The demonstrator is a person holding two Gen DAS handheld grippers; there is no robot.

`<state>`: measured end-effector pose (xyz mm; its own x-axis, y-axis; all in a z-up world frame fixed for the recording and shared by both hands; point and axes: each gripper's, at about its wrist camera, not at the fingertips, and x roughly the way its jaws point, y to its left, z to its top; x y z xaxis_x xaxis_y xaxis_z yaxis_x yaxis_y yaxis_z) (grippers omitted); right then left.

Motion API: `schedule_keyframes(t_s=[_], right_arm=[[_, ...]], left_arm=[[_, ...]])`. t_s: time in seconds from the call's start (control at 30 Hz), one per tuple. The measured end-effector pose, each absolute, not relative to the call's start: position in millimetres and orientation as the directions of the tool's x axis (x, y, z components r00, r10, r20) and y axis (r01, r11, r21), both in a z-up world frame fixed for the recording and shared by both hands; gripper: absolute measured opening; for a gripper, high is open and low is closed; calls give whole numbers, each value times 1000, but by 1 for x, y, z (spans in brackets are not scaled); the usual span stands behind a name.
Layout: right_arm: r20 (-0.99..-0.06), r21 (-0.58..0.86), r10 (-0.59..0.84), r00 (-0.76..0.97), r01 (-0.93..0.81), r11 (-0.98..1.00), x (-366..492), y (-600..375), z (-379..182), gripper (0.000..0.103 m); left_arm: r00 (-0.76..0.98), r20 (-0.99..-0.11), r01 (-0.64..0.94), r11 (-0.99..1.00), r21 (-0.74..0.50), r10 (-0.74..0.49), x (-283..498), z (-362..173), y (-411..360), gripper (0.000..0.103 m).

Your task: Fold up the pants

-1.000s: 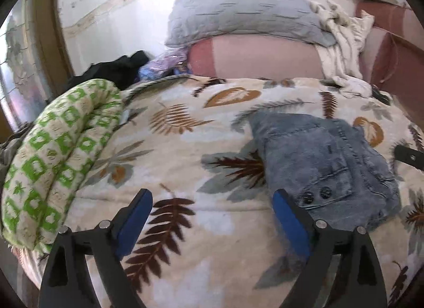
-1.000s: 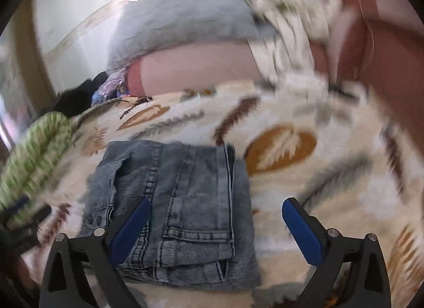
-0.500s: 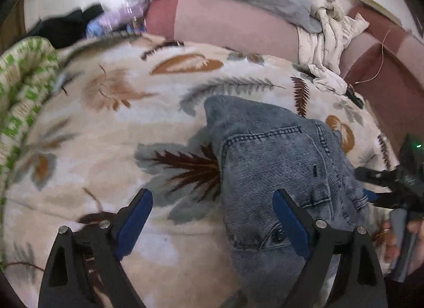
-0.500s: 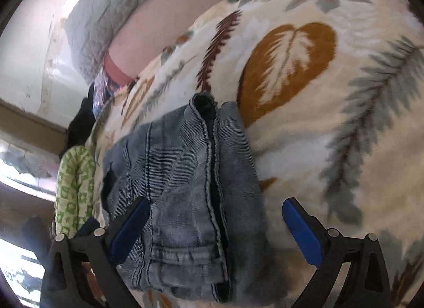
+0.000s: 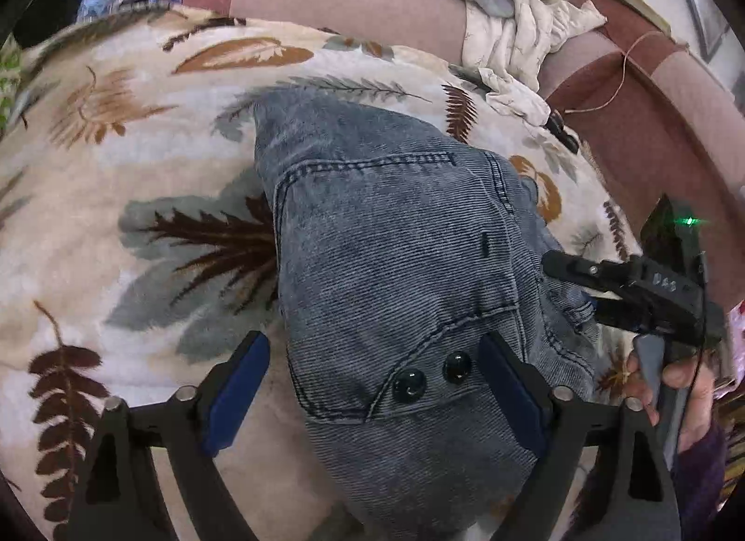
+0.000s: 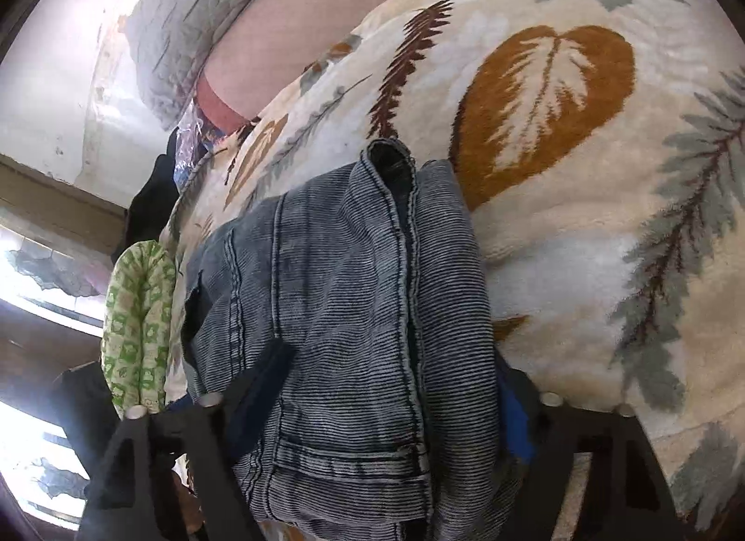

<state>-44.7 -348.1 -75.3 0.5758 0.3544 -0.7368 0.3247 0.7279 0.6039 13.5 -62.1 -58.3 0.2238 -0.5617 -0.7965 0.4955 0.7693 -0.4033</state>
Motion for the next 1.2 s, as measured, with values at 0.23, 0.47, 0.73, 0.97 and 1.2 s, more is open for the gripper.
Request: schedule_keyframes(t_s=[0.23,0.47,0.73,0.97,1.2], right_arm=[[-732,586,336,593,295,755,-44,-338,-69,53],[-716,573,326,617,254,779,-48,-329,-54,40],[-665,561,320,675,168,811,-55,-311,-24,37],[-599,546,333,728,67,835,-51,-280,3,30],[-626,516,320,711,71,853,-34,-263,-8,30]], left_arm=[[244,-771,508,755,-415,-588,8,-54,-61,59],[278,-752,542,744,-391,-598,6,-43,-61,47],[348,-707,572,737,-360,-616,1,-18,-57,41],[466,-635,560,761,-328,-617,-1,13,-33,40],[434,-759,456,845,-281,-486,20,-21,-27,41]])
